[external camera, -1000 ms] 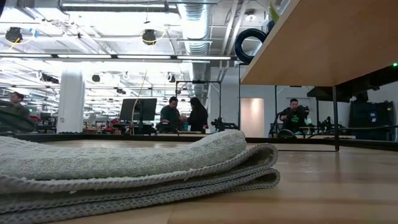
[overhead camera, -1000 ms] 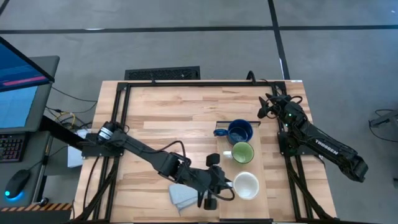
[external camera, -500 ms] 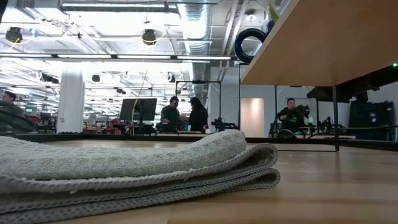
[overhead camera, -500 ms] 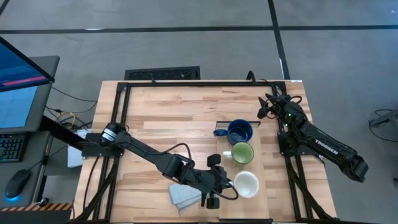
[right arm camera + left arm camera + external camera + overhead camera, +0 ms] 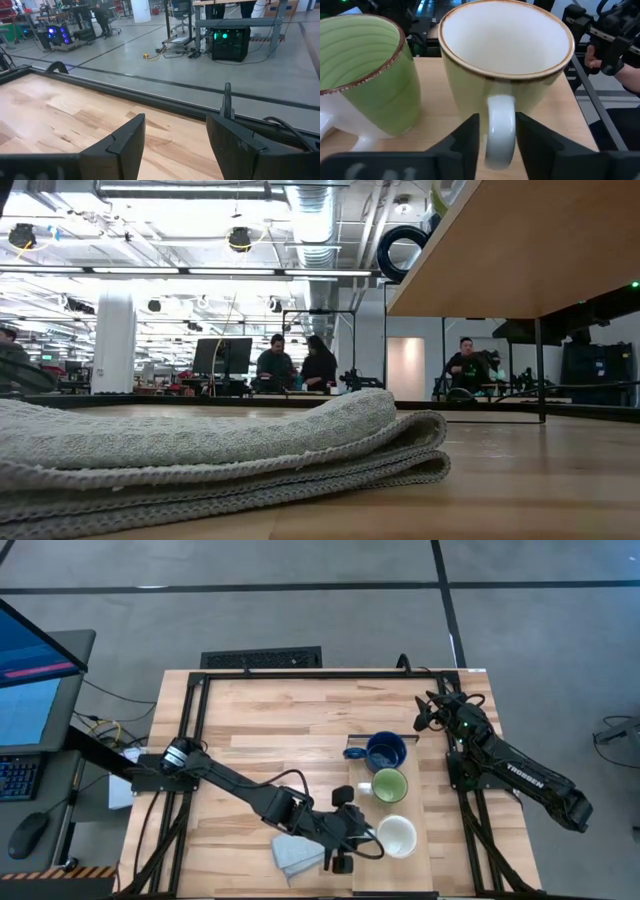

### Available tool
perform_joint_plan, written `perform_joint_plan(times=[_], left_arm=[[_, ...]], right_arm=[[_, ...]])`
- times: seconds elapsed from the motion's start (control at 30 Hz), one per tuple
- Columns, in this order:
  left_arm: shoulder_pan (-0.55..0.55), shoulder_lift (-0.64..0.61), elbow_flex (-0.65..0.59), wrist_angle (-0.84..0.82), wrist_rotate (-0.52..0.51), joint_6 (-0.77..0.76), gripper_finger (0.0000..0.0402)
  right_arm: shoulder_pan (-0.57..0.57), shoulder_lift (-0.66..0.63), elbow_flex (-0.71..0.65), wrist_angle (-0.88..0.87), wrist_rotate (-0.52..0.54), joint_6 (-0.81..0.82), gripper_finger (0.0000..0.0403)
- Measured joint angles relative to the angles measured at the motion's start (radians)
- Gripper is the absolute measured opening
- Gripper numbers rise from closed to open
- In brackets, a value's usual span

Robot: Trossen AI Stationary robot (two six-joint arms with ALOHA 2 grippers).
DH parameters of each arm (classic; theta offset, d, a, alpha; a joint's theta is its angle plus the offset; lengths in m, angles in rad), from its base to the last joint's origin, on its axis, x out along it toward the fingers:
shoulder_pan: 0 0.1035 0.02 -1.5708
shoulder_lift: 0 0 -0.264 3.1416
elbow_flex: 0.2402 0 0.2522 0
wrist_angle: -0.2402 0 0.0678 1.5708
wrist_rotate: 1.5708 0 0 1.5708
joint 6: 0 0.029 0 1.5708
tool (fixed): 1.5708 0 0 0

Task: Stack small to large cups/mugs on shelf
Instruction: Put the white cup on the shelf

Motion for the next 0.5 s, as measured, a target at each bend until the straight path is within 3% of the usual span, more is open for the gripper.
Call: perform_joint_plan(times=[0.2, 0.5], left_arm=[[0.0, 0.0, 0.0, 0.0, 0.002, -0.001, 0.0147], [0.0, 0.0, 0.015, 0.011, 0.088, 0.0, 0.0152]], right_arm=[[0.0, 0.0, 0.0, 0.0, 0.0, 0.0, 0.0235], [0.0, 0.0, 0.0, 0.0, 0.0, -0.001, 0.0235]])
